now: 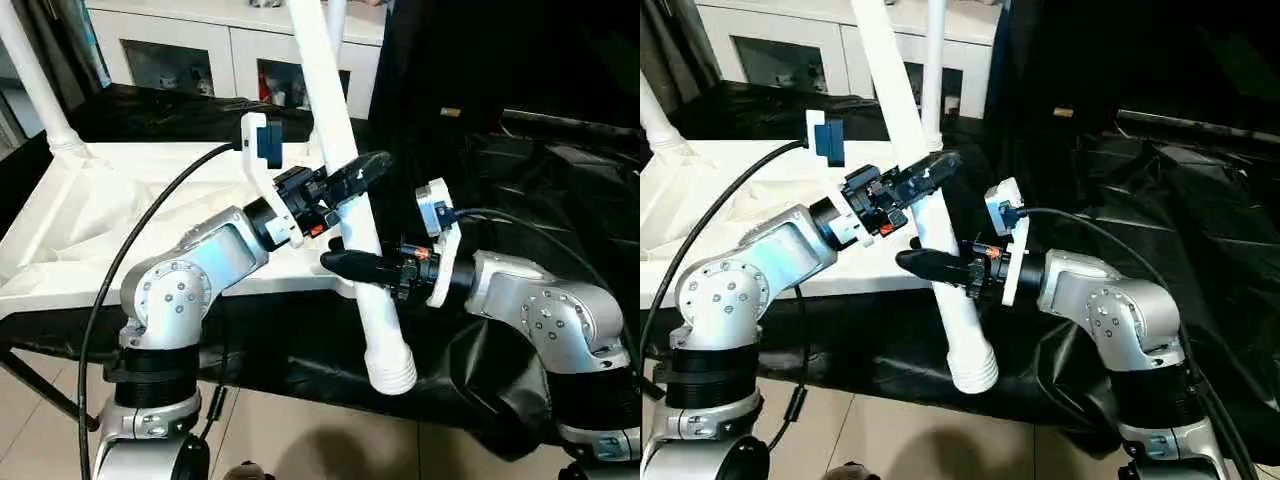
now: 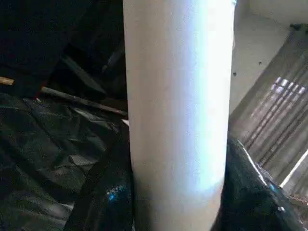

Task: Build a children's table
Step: Rotate table base

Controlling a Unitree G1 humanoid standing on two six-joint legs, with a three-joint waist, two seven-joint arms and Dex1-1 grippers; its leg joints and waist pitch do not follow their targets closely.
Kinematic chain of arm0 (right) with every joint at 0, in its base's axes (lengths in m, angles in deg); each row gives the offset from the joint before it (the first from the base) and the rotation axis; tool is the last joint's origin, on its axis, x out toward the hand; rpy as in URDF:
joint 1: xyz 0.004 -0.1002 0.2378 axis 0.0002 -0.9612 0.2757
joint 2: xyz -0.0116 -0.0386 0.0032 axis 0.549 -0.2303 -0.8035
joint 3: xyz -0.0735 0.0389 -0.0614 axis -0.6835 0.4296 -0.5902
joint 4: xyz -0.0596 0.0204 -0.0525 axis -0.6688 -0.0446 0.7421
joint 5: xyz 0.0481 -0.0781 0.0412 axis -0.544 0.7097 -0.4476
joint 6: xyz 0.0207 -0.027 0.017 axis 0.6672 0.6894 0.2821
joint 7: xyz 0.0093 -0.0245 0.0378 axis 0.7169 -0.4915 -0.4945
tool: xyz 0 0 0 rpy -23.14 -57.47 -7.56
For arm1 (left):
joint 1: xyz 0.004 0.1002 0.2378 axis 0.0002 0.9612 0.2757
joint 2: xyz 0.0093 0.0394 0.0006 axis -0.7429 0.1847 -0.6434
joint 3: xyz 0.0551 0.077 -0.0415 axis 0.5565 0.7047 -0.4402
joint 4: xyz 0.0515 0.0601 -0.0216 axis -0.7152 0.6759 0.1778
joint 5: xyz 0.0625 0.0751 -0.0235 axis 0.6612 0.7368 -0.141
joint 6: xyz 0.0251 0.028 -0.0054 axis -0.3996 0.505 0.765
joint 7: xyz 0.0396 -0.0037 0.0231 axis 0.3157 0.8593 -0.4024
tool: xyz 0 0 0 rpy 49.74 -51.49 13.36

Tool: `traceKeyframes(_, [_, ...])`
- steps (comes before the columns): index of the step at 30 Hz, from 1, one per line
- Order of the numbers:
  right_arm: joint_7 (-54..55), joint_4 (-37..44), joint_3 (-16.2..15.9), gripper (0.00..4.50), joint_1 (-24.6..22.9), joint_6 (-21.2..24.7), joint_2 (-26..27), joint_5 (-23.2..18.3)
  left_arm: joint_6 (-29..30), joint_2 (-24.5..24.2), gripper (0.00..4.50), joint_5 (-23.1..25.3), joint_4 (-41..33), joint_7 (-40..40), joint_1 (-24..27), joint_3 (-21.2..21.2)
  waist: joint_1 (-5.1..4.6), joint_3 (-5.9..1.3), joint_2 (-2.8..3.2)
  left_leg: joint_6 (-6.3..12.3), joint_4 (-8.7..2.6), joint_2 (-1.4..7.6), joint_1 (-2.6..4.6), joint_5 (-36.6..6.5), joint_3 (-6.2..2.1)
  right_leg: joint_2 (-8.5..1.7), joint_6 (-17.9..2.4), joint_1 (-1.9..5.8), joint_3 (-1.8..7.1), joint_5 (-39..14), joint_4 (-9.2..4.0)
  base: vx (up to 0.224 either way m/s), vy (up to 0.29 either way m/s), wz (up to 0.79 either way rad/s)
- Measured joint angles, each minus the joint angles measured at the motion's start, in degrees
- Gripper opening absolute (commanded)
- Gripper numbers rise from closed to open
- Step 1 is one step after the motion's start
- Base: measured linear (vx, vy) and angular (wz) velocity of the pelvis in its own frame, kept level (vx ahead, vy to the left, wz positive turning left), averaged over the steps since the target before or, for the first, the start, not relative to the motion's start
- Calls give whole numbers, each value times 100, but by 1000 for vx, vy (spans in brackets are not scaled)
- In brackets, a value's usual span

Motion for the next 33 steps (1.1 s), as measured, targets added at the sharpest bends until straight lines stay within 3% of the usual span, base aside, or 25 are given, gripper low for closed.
traceKeyframes(20, [125, -30, 19, 175, 1, -61, 72, 42, -65, 39, 172, -42, 209, -4, -72, -45, -9, 0, 1, 0, -2, 0, 0, 0, 1, 0, 0, -1, 0, 0, -2, 0, 0, 0])
traceKeyframes(21, [165, -32, 25, 210, 3, -68, 112, 41, -74, 8, 172, -42, 241, 37, -97, -47, -12, 0, 1, 0, -3, 0, 0, 0, 1, 1, 0, -1, 0, 0, -2, 0, 0, 0])
traceKeyframes(22, [188, -52, 43, 245, 16, -80, 163, 35, -92, -44, 172, -40, 291, 119, -143, -46, -17, 0, 0, 0, -4, 0, 0, 0, 1, 1, 0, -2, 0, 0, -2, 0, 0, 0])
traceKeyframes(24, [188, -96, 94, 245, 73, -85, 207, -43, -188, -196, 172, -44, 356, 467, -203, -37, -19, 0, 1, 0, -7, 0, -1, 0, 1, 1, 0, -3, 0, 0, -2, 0, 0, 0])
traceKeyframes(28, [-146, -40, 198, 287, 153, -77, -114, -173, -261, -575, 172, -108, 461, 1272, -266, -50, -7, 0, 1, -1, -12, 0, -3, 1, 2, 1, 1, -3, -1, -1, -8, 0, 0, 0])
traceKeyframes(33, [-742, 116, 153, 290, 142, -27, -619, -220, -129, -996, 172, -292, 627, 2119, -626, -62, -3, -1, 2, -1, -14, 0, 4, 1, 10, 1, 1, -2, 9, -1, -7, 0, 0, 0])
